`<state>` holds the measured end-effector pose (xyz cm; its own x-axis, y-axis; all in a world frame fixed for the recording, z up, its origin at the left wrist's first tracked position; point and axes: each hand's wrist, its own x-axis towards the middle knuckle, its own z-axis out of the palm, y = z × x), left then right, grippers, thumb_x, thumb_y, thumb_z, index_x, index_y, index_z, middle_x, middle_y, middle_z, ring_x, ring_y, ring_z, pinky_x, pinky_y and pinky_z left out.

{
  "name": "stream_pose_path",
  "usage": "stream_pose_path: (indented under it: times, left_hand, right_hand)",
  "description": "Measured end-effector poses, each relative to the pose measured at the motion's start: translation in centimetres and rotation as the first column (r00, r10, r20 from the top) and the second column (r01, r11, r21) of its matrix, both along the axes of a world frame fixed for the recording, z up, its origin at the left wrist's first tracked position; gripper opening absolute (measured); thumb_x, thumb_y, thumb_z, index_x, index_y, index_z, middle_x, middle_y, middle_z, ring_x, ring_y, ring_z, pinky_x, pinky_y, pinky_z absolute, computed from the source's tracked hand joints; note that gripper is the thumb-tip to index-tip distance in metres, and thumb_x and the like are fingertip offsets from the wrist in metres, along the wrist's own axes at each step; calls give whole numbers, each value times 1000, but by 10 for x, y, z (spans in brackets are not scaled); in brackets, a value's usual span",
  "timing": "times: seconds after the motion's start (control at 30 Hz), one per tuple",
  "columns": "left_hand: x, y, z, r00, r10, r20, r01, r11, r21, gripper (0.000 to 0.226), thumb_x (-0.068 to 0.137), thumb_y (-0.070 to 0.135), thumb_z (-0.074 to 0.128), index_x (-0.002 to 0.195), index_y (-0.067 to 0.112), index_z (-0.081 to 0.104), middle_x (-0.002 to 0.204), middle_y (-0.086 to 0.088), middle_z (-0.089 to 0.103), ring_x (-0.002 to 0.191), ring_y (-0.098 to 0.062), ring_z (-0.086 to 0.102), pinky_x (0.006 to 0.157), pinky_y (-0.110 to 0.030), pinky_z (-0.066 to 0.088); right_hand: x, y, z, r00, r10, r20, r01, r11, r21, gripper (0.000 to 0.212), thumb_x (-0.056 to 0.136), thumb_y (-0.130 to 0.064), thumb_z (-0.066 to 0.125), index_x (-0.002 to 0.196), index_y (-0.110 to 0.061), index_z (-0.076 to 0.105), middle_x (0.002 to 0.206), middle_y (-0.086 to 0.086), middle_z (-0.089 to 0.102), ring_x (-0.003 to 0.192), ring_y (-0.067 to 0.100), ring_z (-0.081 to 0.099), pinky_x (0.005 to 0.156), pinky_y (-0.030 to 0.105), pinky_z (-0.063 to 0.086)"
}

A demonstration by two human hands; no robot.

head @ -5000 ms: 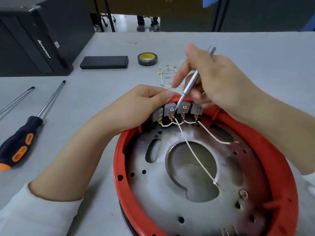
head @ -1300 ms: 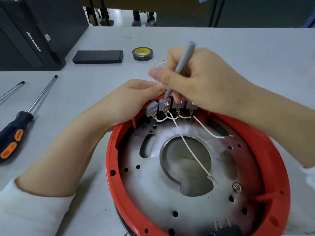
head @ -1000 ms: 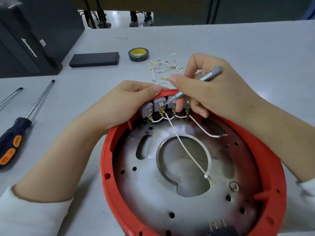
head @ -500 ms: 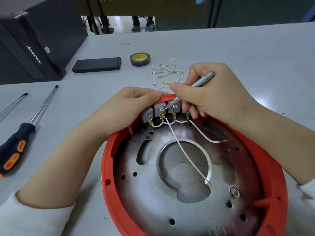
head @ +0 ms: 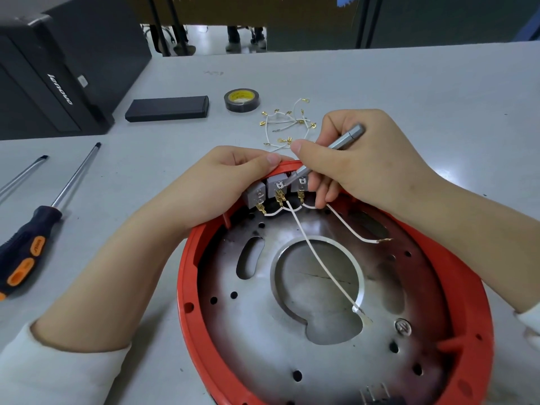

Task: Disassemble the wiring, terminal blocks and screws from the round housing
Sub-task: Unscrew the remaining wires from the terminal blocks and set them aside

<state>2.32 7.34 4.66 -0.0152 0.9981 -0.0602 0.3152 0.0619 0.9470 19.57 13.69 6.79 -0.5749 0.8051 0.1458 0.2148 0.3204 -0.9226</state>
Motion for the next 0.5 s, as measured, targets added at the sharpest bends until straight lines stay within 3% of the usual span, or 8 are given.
stream_pose_path:
  times: [0.2, 0.33, 0.5]
  left_hand:
    - [0, 0, 1, 1000, 3, -18, -3, 1000, 7, 26, 99, 29, 48, 101, 27, 74, 96, 4, 76, 94, -10, 70, 78, -12, 52]
    - [1, -1, 1, 1000, 7, -24, -6, 1000, 26, 26, 99, 27, 48, 95, 29, 73, 91, 9, 76, 81, 2, 68, 68, -6, 47]
    - [0, 0, 1, 1000, -8, -20, 8, 1000, 24, 26, 99, 29, 48, 98, 27, 73, 92, 7, 76, 83, 0, 69, 71, -8, 48]
  right_hand:
    - [-2, 3, 3, 999, 10, 46, -9, 1000, -8, 30, 91, -16, 63, 66, -11, 48, 48, 7, 63, 39, 22, 62, 35, 17, 41]
    - [-5, 8, 9, 993, 39, 112, -33, 998, -53, 26, 90, -11, 60, 67, -10, 48, 48, 8, 63, 40, 24, 63, 35, 18, 42]
    - [-9, 13, 17, 978, 91, 189, -77, 994, -77, 25, 89, -8, 58, 67, -11, 46, 46, 6, 61, 38, 21, 61, 34, 19, 41]
